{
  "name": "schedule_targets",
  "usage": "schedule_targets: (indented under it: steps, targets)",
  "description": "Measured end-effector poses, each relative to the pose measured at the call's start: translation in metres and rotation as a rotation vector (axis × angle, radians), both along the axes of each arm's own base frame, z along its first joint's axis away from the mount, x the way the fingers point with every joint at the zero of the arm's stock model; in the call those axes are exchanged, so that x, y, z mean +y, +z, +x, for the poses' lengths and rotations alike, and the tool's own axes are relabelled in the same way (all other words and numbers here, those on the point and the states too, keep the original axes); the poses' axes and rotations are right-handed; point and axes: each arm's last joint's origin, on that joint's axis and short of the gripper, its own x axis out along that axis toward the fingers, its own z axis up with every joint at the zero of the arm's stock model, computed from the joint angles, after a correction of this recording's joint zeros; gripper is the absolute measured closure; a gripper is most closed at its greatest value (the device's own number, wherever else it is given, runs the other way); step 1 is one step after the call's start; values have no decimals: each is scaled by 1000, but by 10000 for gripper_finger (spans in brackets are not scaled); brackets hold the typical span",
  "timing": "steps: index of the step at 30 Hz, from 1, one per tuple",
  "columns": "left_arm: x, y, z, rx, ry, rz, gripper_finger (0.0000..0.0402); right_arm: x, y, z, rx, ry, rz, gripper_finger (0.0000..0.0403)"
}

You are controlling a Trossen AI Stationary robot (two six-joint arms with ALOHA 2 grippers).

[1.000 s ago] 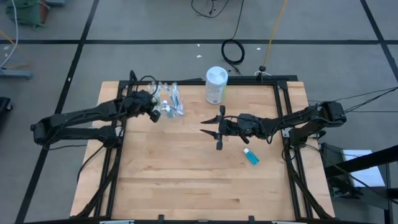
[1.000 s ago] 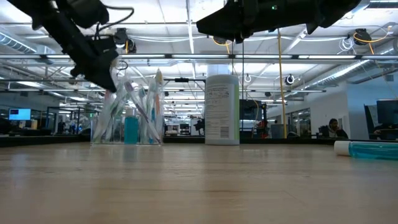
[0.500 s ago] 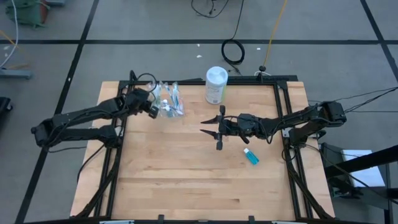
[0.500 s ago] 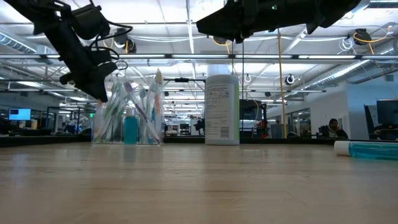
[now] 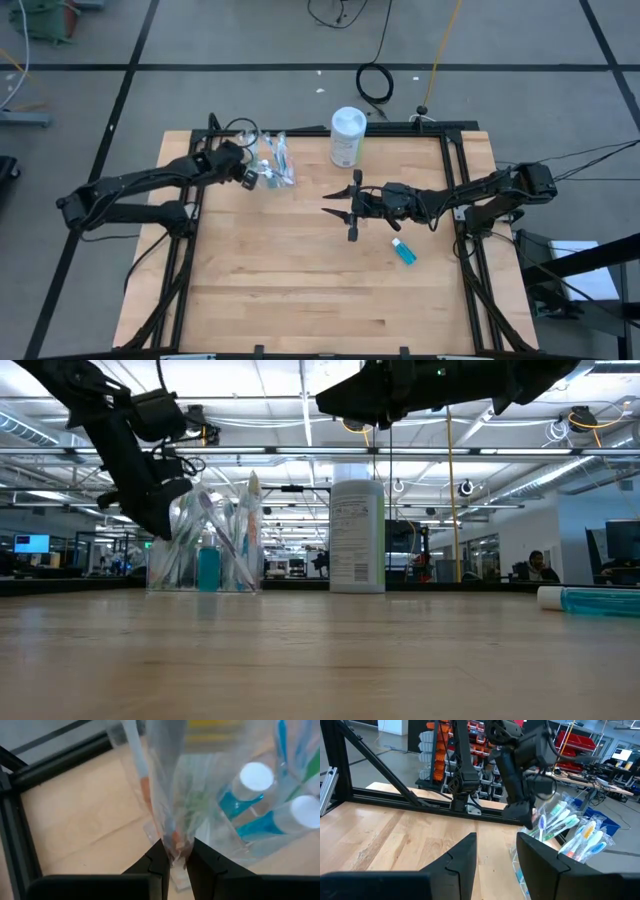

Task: Pick & Place toothbrushing station
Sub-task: Put the orange toothbrush into the left of the transparent organizer

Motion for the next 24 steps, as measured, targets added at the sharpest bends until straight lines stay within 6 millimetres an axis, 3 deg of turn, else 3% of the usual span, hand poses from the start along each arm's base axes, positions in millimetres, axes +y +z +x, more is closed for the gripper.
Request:
schedule_targets:
  steps: [8,24]
  targets:
    - [5,-13,8,72,-30,-22,345,0,0,0,0,0,0,273]
    - [5,-13,7,80,-51,-22,332,0,0,0,0,0,0,273]
